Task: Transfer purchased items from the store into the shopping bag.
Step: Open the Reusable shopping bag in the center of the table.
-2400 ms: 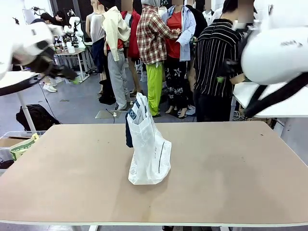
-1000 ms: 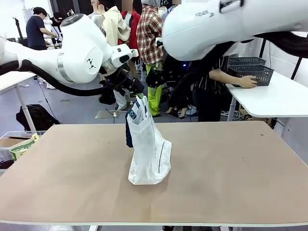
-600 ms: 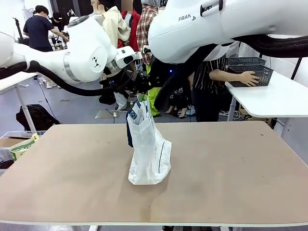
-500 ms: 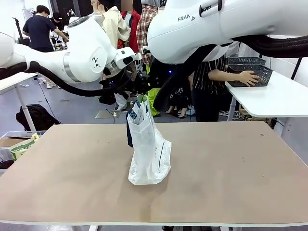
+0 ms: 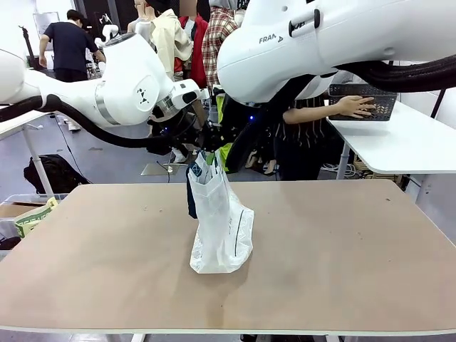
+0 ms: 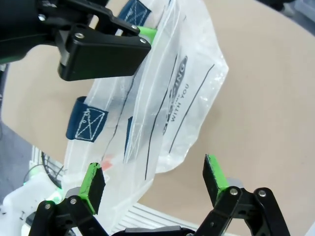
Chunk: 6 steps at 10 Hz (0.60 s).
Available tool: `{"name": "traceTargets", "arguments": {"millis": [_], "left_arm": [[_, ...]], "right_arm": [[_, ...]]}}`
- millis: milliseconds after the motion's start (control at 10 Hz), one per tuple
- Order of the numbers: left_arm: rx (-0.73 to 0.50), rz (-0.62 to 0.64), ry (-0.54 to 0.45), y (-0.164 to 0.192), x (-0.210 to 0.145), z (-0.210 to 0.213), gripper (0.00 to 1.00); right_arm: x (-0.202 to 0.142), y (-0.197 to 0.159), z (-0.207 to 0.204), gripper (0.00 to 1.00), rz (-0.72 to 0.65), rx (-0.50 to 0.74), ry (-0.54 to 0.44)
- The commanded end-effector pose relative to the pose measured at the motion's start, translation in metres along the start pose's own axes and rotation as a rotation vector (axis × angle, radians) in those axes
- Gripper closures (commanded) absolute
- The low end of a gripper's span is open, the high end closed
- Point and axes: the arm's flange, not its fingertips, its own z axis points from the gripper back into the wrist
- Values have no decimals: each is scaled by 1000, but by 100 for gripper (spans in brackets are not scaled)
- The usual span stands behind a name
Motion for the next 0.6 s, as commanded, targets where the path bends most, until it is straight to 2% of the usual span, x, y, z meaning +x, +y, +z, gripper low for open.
{"name": "traceTargets", "arguments": {"millis": [0, 500], "left_arm": [[-38, -1, 37, 7, -1, -5, 0], [-14, -33, 116, 6, -10, -17, 0]], "right_arm": [[4, 4, -7, 0, -36, -16, 28], [4, 6, -27, 0, -59, -51, 58]]}}
